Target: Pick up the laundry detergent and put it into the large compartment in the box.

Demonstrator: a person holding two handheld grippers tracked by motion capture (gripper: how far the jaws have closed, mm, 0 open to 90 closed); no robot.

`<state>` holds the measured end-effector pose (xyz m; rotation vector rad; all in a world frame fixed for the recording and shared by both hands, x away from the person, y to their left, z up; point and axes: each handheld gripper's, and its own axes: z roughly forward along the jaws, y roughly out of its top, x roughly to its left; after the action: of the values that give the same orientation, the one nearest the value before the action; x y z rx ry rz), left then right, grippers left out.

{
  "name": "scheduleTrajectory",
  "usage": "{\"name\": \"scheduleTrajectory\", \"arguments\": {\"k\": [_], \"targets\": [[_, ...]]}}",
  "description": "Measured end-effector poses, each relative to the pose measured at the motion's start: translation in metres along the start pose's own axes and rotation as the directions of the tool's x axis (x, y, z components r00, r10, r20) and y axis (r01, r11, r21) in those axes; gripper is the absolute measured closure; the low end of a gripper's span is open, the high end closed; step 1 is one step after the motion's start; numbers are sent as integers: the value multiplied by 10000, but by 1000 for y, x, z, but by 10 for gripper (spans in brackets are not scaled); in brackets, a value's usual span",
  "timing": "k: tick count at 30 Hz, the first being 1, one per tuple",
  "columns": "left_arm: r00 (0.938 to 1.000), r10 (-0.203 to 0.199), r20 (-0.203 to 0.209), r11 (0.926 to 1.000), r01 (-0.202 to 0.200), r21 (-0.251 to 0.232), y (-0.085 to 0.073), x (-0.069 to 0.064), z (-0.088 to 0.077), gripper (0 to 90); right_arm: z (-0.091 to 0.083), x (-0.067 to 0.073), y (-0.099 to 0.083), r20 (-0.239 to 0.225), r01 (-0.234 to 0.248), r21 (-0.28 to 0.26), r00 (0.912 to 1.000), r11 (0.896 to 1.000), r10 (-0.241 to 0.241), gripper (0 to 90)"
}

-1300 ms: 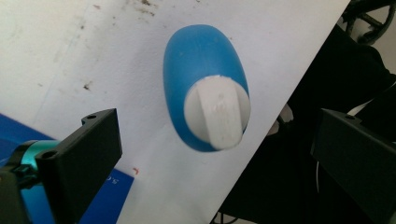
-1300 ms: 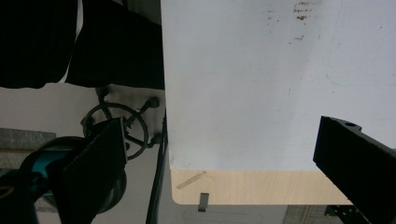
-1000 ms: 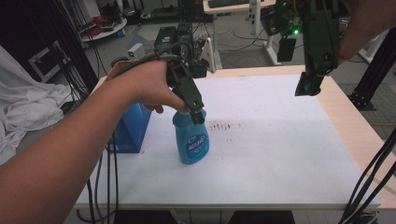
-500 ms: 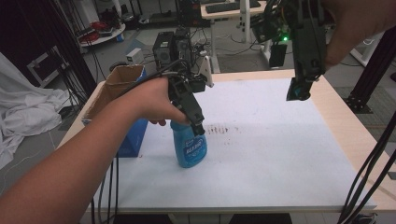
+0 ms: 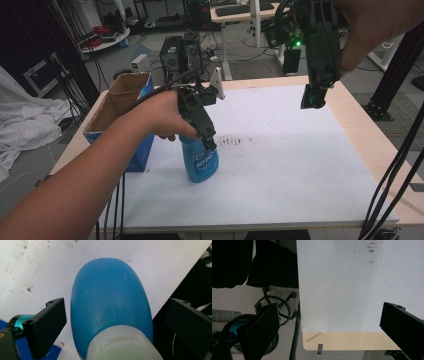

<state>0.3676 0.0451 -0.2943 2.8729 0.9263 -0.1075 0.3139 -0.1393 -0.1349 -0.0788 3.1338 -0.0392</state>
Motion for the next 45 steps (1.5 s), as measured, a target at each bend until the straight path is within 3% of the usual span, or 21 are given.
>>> {"name": "scheduleTrajectory", "arguments": {"k": [19, 40, 45], "targets": [[9997, 65, -236, 9998, -61, 167, 1, 0, 5, 118, 1, -2, 1, -43, -41, -1, 10000, 10000, 41, 18], [9998, 124, -167, 9997, -120, 223, 3, 0, 6, 218, 4, -3, 1, -81, -38, 15, 10000, 10000, 39, 18], [9998, 199, -73, 9996, -197, 205, 3, 1, 5, 285, 6, -4, 2, -93, -33, 21, 10000, 10000, 33, 18]]}}
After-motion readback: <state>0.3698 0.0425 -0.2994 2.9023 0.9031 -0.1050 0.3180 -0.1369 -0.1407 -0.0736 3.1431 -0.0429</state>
